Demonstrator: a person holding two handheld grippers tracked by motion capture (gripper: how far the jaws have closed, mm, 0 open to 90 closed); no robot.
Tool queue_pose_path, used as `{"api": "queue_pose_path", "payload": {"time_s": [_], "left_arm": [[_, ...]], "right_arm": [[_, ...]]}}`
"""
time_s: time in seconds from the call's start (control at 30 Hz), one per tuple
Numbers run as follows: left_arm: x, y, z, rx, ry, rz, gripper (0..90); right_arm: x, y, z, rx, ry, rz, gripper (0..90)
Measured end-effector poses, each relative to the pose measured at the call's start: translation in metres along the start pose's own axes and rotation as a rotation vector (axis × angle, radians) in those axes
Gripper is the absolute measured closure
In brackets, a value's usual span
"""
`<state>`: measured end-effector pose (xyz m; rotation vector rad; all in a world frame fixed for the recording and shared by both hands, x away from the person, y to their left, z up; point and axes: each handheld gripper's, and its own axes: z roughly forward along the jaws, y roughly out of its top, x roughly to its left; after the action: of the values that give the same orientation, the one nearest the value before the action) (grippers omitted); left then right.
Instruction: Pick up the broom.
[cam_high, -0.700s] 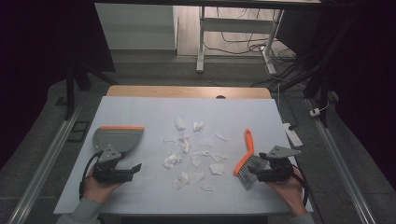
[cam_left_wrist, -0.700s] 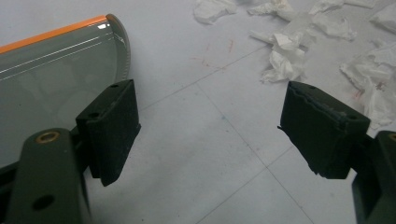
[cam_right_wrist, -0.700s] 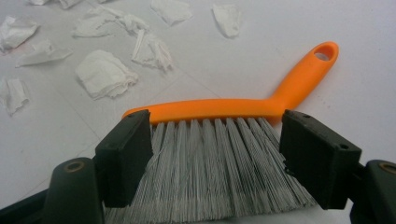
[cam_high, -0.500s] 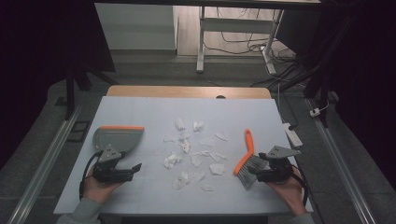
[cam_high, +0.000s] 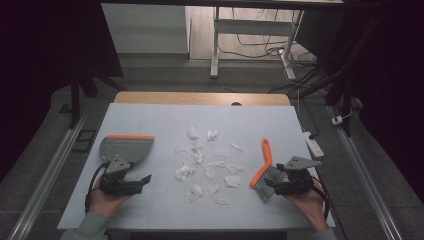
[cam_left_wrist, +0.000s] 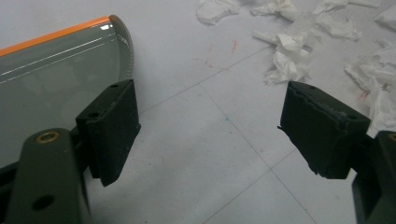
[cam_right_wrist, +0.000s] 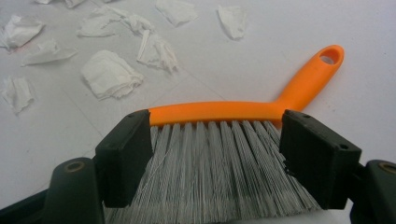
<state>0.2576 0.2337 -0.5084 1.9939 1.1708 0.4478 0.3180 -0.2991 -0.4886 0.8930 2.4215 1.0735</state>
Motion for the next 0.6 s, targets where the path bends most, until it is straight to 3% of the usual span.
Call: {"api": "queue_pose_path", "payload": {"time_s": [0.6], "left_arm": [[0.0,0.0,0.0,-0.002,0.013,0.008,20.7]], "right_arm": [[0.001,0.012,-0.004,0.017,-0.022,-0.01,26.6]]}}
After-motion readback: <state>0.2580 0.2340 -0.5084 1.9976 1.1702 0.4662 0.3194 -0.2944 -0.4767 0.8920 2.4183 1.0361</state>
